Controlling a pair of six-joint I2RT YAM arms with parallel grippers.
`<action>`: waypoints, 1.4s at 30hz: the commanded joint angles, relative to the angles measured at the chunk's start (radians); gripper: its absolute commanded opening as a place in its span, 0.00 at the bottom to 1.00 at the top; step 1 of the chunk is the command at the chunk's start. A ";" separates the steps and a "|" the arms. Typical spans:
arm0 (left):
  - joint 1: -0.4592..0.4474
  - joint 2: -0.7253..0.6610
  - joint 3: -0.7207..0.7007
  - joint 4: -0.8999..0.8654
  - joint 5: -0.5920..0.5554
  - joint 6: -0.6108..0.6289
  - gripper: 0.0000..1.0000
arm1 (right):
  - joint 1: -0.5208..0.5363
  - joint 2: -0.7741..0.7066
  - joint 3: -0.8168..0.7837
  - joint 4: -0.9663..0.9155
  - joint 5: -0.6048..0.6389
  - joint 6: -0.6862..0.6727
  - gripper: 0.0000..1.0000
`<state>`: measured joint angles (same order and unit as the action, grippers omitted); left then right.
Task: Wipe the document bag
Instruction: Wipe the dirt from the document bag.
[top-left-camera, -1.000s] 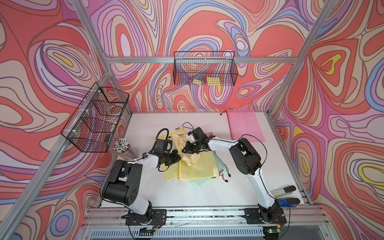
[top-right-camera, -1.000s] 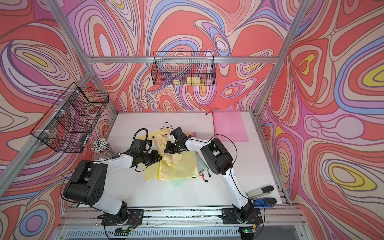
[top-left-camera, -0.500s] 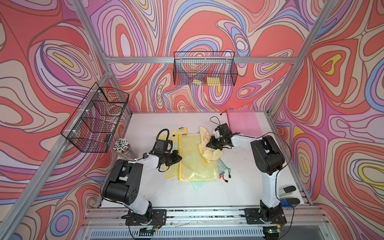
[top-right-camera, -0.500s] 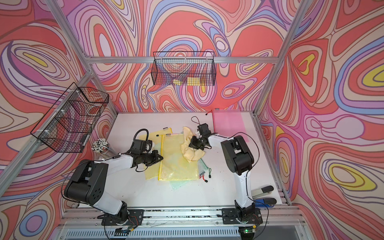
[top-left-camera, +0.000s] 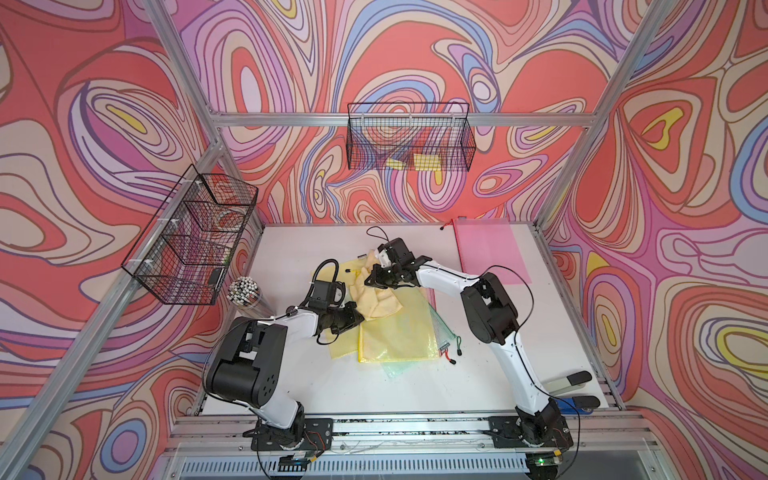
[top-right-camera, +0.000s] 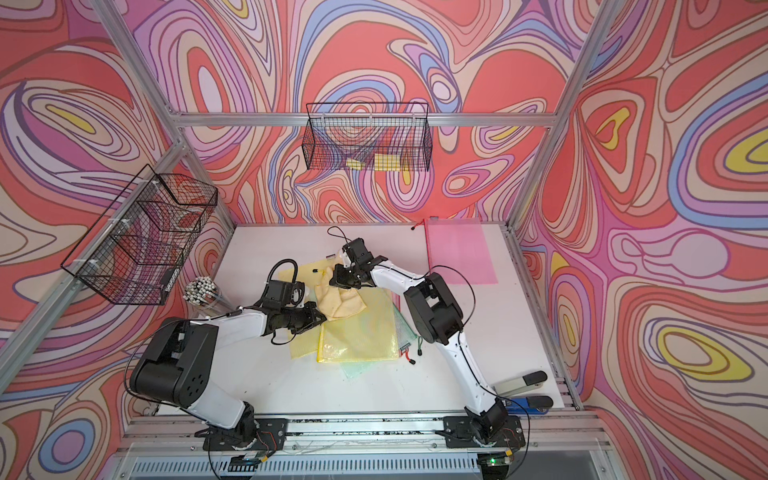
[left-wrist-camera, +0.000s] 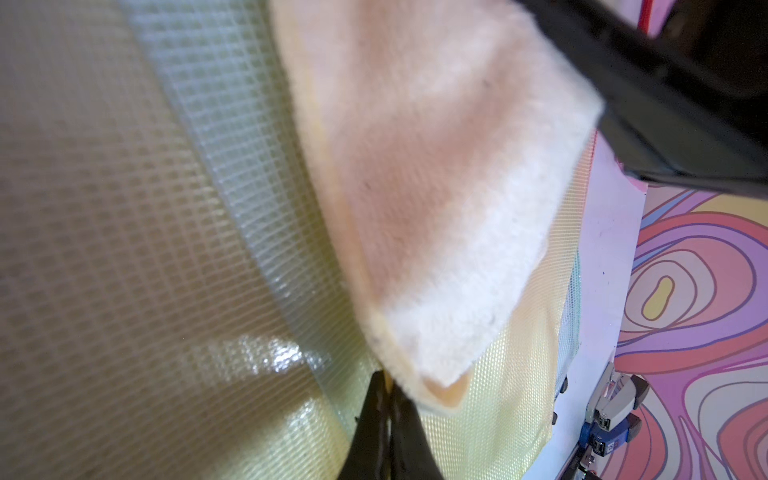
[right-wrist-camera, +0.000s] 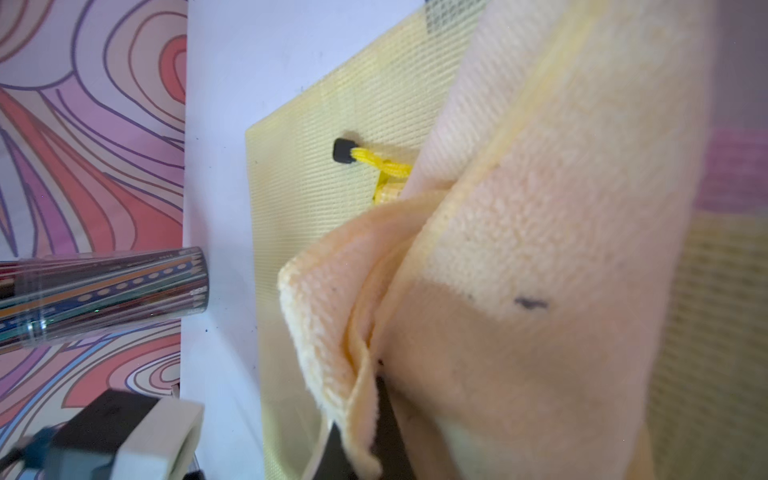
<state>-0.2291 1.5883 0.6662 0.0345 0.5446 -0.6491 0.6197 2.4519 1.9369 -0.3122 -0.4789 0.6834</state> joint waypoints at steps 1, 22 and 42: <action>-0.003 -0.006 -0.010 -0.004 0.005 -0.009 0.00 | -0.047 0.056 0.039 -0.050 -0.009 0.019 0.00; -0.004 0.025 0.002 0.003 0.008 -0.024 0.00 | -0.276 -0.359 -0.539 0.080 0.004 -0.023 0.00; -0.012 0.026 0.010 -0.009 -0.004 -0.029 0.00 | -0.103 -0.314 -0.580 0.087 0.060 -0.004 0.00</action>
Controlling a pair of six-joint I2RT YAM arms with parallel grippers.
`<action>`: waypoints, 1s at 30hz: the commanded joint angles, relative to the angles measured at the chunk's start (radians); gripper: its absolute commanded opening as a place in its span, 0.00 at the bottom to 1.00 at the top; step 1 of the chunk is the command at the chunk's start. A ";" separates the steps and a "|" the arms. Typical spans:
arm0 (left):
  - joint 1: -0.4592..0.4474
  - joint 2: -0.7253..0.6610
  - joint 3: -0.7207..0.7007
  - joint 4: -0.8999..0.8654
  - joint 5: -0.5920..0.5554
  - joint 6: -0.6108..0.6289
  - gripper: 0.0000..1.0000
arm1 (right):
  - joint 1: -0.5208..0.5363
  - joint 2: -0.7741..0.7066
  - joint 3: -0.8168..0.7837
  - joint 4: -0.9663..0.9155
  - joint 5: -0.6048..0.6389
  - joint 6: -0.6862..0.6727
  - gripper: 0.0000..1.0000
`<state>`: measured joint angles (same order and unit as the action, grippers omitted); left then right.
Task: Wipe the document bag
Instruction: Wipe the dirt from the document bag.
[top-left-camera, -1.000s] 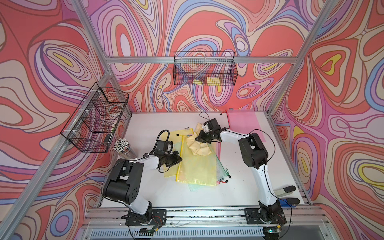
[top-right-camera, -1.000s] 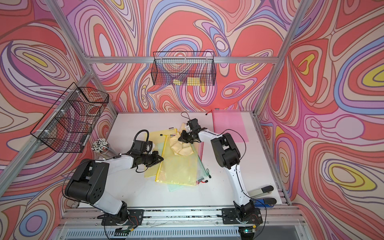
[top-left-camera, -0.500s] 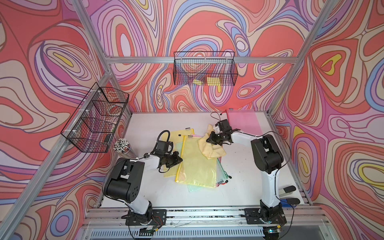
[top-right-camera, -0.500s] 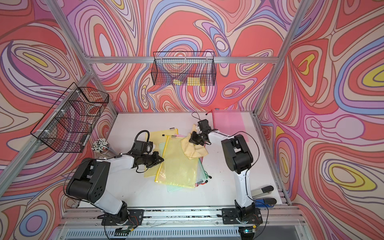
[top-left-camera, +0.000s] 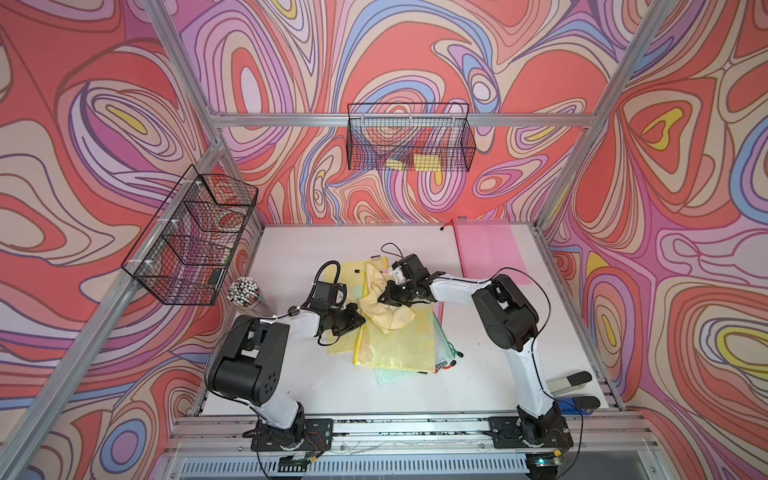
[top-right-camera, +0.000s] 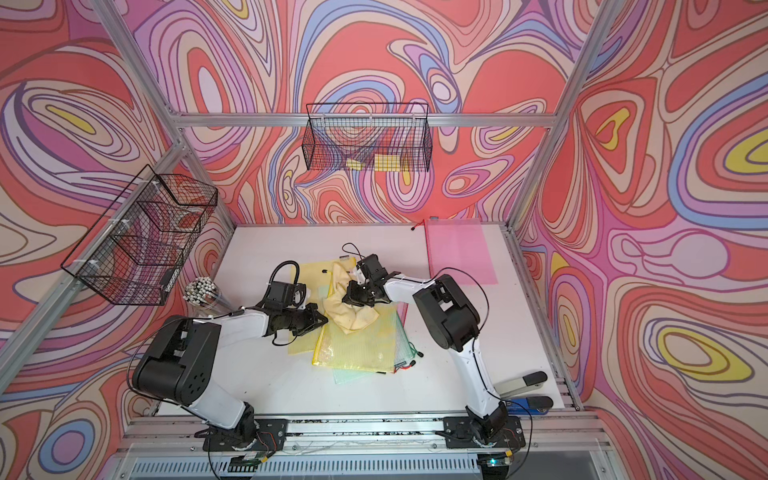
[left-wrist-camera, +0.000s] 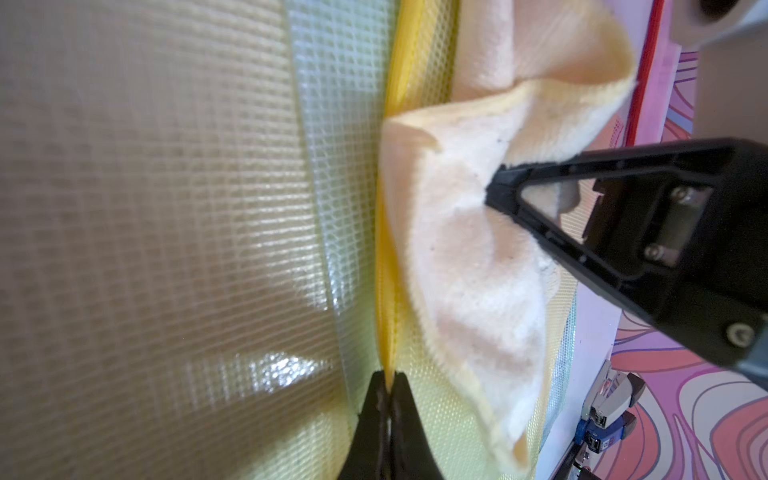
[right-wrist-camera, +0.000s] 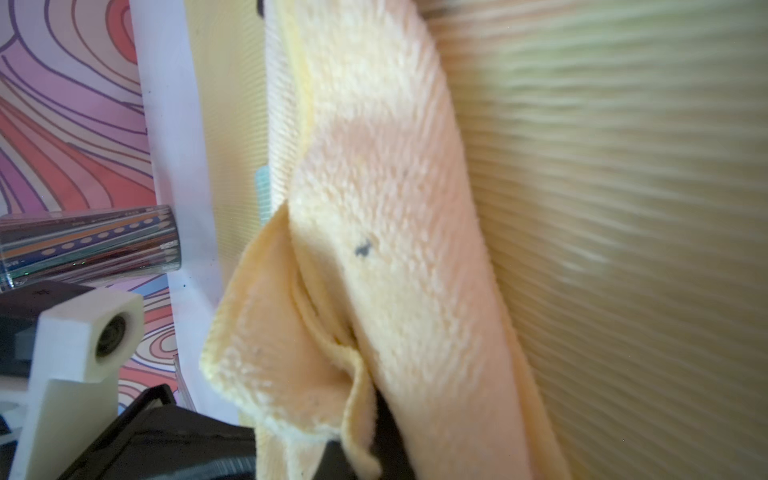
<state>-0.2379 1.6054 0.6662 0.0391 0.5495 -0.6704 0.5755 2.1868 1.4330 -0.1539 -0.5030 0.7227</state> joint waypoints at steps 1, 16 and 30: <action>-0.004 0.011 0.010 -0.011 -0.007 -0.008 0.00 | -0.078 -0.072 -0.111 -0.075 0.088 -0.055 0.00; -0.016 0.019 0.048 -0.030 -0.001 -0.009 0.00 | 0.071 -0.150 -0.113 -0.025 0.037 0.013 0.00; -0.020 0.007 0.058 -0.060 -0.019 0.002 0.00 | 0.001 -0.162 -0.380 0.183 -0.015 0.122 0.00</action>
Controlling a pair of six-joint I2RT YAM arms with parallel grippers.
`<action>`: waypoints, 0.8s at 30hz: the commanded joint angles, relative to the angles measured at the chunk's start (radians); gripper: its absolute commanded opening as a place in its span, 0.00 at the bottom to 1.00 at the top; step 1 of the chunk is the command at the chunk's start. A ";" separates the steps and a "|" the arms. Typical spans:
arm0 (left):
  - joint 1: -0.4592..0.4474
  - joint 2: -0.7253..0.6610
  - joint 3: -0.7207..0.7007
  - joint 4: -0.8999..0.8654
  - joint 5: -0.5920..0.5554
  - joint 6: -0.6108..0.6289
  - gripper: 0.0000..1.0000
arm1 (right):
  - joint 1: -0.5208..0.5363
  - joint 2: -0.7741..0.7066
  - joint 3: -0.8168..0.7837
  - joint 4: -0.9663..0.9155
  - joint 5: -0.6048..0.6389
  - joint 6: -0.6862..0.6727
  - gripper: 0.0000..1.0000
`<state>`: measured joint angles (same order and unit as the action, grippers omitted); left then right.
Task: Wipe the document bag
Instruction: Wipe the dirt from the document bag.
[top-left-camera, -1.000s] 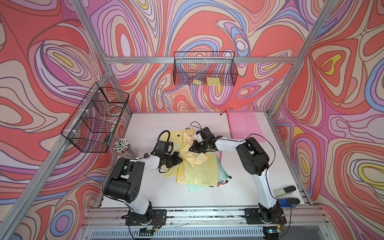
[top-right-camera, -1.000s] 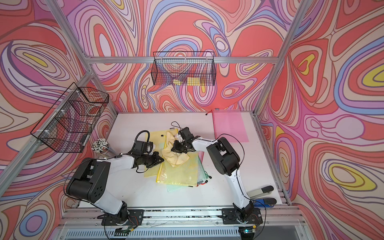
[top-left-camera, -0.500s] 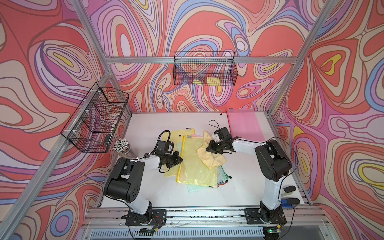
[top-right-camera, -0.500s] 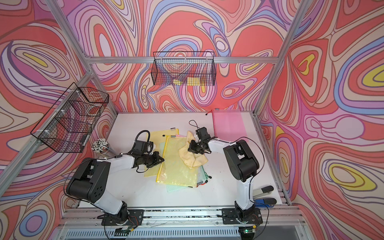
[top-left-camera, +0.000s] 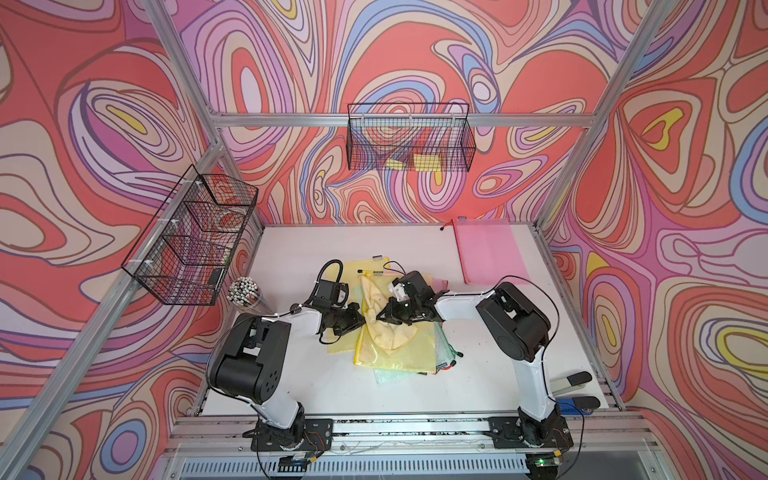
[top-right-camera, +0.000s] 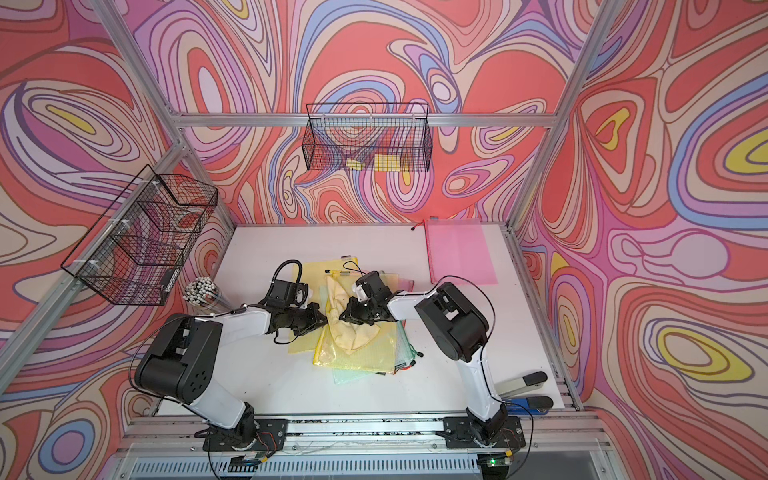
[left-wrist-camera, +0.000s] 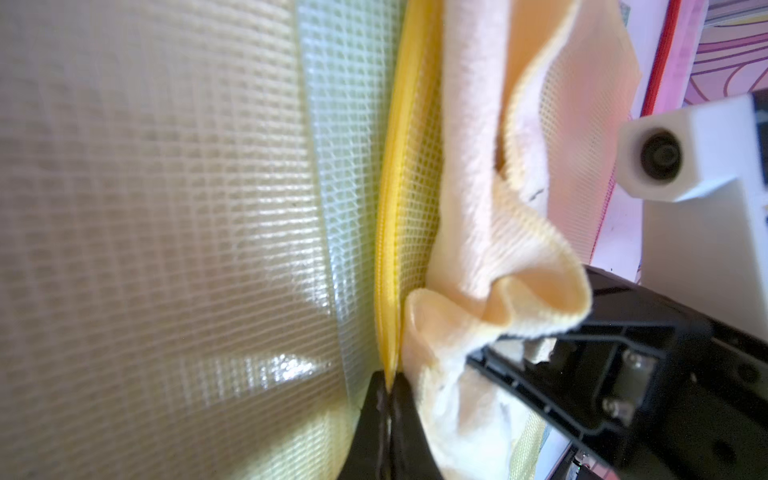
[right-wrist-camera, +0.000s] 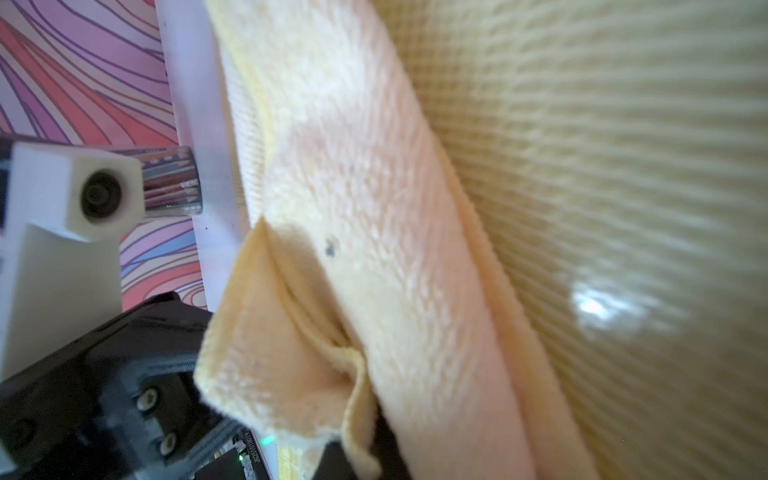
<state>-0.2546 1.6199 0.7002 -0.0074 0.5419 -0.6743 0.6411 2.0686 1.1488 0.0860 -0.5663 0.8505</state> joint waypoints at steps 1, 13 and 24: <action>-0.003 -0.008 0.024 -0.013 -0.012 0.005 0.00 | -0.102 -0.077 -0.137 -0.065 0.051 -0.017 0.00; -0.009 0.023 0.032 0.038 -0.017 -0.041 0.00 | -0.178 -0.319 -0.193 -0.190 0.095 -0.094 0.00; -0.043 0.080 0.059 0.119 -0.039 -0.121 0.00 | 0.094 -0.041 0.069 -0.072 0.050 0.039 0.00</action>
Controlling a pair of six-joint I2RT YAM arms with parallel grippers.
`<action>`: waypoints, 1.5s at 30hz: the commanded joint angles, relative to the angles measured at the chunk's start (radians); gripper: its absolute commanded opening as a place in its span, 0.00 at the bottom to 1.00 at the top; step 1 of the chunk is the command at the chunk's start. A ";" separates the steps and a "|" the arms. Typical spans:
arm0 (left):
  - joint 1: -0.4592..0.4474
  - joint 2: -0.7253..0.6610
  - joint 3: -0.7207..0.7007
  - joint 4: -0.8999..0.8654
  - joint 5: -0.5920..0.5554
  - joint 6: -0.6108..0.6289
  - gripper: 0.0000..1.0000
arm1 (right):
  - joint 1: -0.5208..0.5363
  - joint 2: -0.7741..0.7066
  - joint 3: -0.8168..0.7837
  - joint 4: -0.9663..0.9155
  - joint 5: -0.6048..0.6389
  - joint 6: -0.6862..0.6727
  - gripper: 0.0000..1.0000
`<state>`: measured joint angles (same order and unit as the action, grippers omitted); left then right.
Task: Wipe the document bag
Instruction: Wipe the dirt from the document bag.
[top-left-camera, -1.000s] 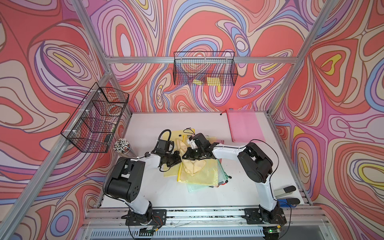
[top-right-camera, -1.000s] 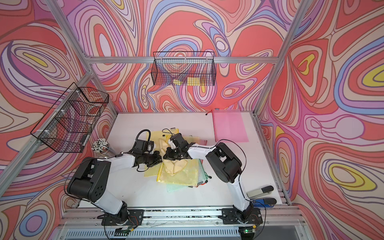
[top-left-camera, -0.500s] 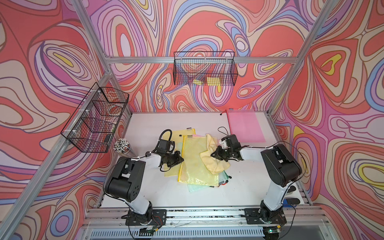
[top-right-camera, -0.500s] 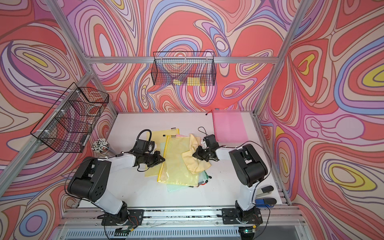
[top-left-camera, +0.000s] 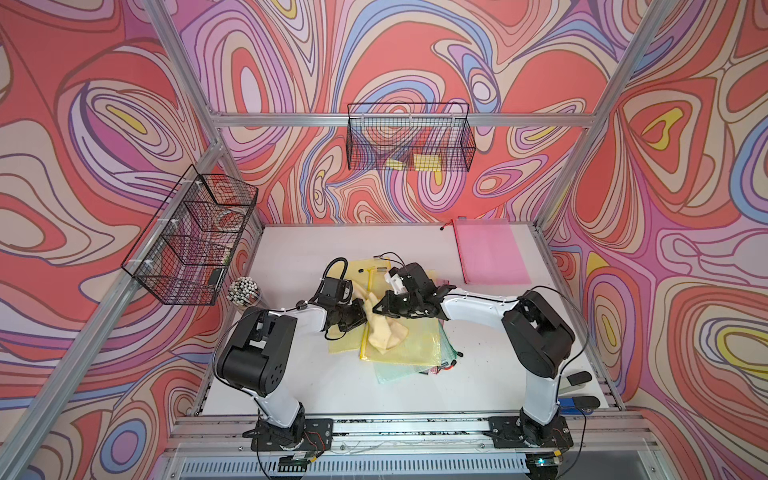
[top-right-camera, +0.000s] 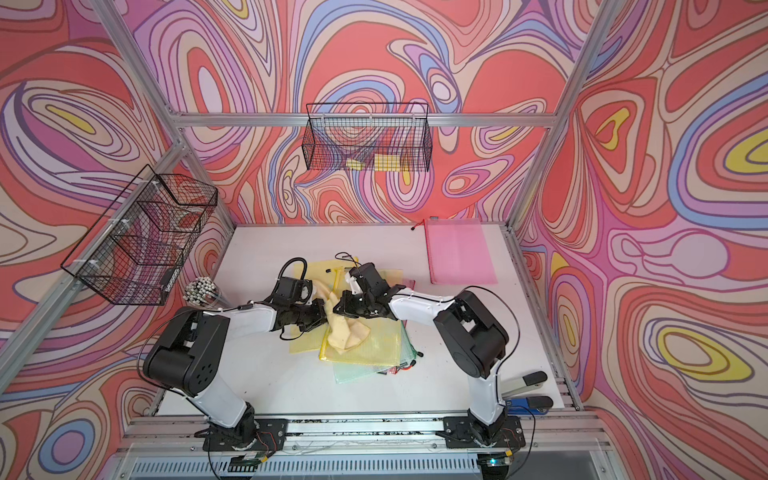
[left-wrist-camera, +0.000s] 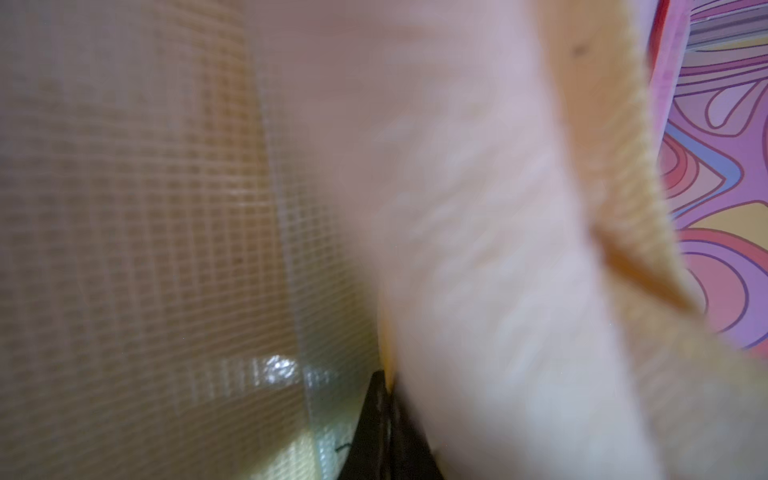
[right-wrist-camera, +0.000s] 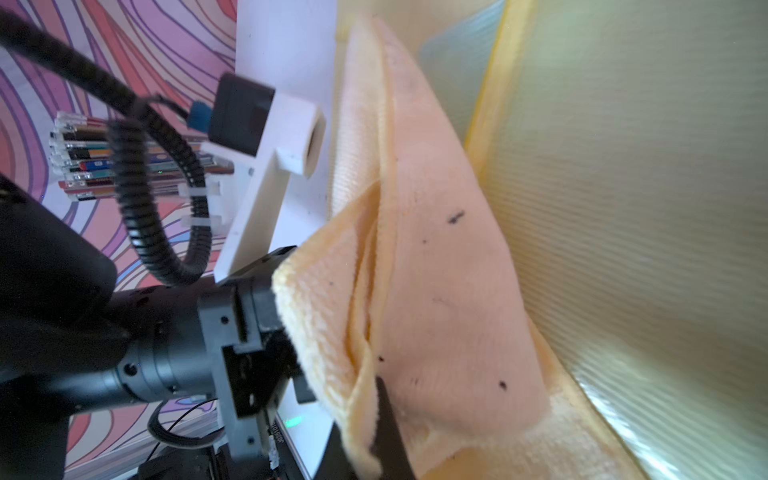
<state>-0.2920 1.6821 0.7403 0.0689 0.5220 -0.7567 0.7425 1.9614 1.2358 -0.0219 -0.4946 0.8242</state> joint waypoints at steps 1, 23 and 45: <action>-0.005 0.018 0.018 0.046 -0.022 -0.044 0.00 | -0.008 0.075 -0.031 0.055 -0.027 0.075 0.00; -0.005 0.000 0.022 0.035 -0.062 -0.039 0.00 | -0.285 -0.397 -0.353 -0.193 0.066 -0.067 0.00; -0.007 -0.030 0.049 0.003 -0.087 -0.050 0.00 | -0.080 -0.176 -0.368 0.024 0.041 0.104 0.00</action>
<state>-0.2958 1.6833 0.7631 0.0925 0.4522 -0.8082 0.7395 1.8587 0.9569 0.0154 -0.4755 0.9367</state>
